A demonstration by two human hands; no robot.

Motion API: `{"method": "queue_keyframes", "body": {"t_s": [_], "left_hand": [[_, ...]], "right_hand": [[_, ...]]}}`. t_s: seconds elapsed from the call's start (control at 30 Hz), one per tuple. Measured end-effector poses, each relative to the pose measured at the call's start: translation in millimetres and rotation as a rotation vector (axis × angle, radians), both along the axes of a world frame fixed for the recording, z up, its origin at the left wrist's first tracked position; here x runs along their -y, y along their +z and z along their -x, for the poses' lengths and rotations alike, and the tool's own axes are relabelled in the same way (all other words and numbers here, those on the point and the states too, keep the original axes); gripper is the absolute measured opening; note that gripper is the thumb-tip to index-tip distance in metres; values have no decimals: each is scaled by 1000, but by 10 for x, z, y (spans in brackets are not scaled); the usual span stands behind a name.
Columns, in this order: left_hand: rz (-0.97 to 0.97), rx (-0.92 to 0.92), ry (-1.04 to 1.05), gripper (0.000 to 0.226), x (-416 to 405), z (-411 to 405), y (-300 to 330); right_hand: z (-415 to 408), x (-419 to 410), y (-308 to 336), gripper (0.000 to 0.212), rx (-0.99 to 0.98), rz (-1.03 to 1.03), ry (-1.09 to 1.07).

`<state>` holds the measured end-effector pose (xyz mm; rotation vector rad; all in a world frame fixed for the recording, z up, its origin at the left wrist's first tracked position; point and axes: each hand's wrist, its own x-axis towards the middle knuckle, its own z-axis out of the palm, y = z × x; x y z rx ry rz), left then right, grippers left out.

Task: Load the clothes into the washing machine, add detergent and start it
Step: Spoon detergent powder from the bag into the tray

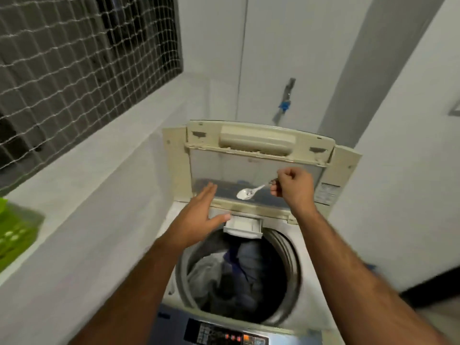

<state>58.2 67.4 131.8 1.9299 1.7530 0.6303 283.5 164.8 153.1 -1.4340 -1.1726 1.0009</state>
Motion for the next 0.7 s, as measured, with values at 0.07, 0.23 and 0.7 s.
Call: {"method": "queue_keyframes", "body": {"t_s": [0.07,0.23,0.7], "left_hand": [[45,-8,-29,85,-127,-92,-125],[180,16,-92,85,-324,-125,-493],[284,-126,-192,64,-654,176,-1350]], "right_hand": [[-149,-3,-153,18,-10,9,-65],[-334,52,-652,26,85,64,-228],[249,59,-1416,18,551,178,-257]]}}
